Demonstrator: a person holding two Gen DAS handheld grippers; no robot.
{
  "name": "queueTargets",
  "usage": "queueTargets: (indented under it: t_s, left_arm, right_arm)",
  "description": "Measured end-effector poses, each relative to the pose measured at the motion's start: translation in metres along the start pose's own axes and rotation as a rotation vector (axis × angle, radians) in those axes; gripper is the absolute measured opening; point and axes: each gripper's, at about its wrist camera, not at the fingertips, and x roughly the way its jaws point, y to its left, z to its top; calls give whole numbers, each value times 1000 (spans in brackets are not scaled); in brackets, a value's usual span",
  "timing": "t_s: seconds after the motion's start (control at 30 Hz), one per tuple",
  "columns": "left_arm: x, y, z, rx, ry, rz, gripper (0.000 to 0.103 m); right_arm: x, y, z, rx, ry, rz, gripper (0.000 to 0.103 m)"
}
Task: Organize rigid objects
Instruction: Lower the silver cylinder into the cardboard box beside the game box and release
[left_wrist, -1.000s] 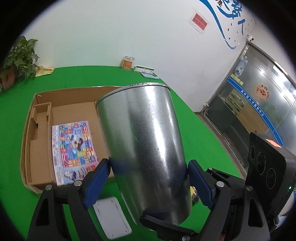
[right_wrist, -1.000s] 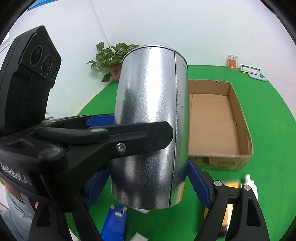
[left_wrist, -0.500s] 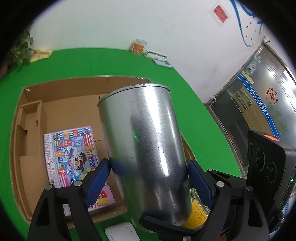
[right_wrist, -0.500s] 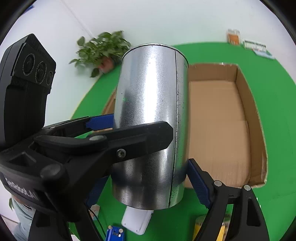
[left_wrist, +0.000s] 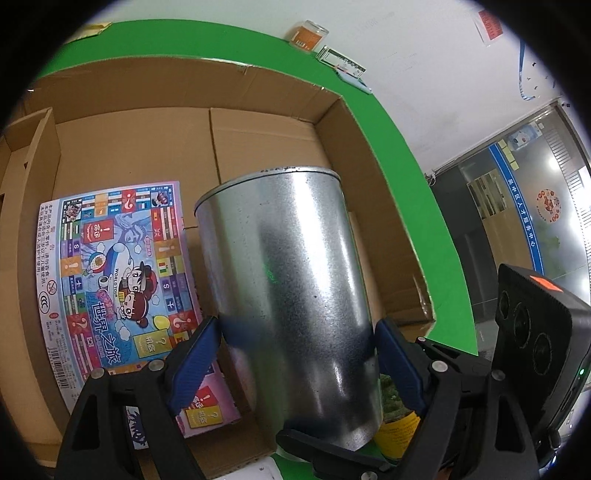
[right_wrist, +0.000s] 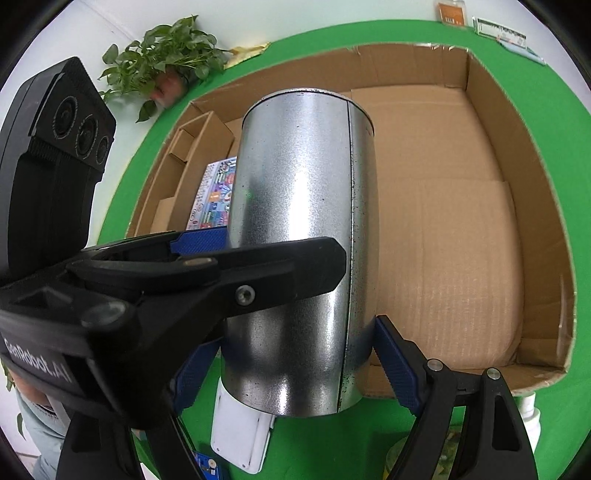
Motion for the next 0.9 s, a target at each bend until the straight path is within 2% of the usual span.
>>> queueTargets:
  t_s: [0.17,0.23,0.33,0.37,0.4,0.5,0.6,0.7,0.77,0.8,0.87,0.9]
  left_arm:
    - [15,9,-1,-38,44,3,85]
    - [18,10,-1,-25,46,32,85]
    - [17,6,1,-15,36,43,85]
    - [18,5,1,-18,38,42,85]
    - [17,4,0,-17,34,48,85]
    - [18,-6,-1,-8,30,58,84]
    - [0,-11,-11,15,-23,47,84]
    - [-27,-22,-28,63,-109,118,84]
    - [-48,-27,-44,106,-180,165,84]
    - [-60,-26,-54,119,-223,181,84]
    - [-73,-17,-67,120,-261,200,84]
    - [-74,-9,-72,102,-266,208,84]
  right_arm:
    - [19,-7,2,49,56,31,82]
    - [22,-7,0,24,70,33,82]
    - [11,-12,-2,30,47,72,83]
    - [9,-19,-2,53,37,97,81]
    - [11,-27,-10,65,25,94,71]
    - [13,-34,-10,71,8,97,69]
    - [11,-33,-15,67,1,87,69]
    - [10,-32,-16,67,-14,84,70]
    - [-1,-25,-24,35,-49,46,71]
    - [-3,-20,-24,26,-74,41,76]
    - [-36,-16,-43,-1,-200,34,85]
    - [-50,-15,-52,-7,-259,23,94]
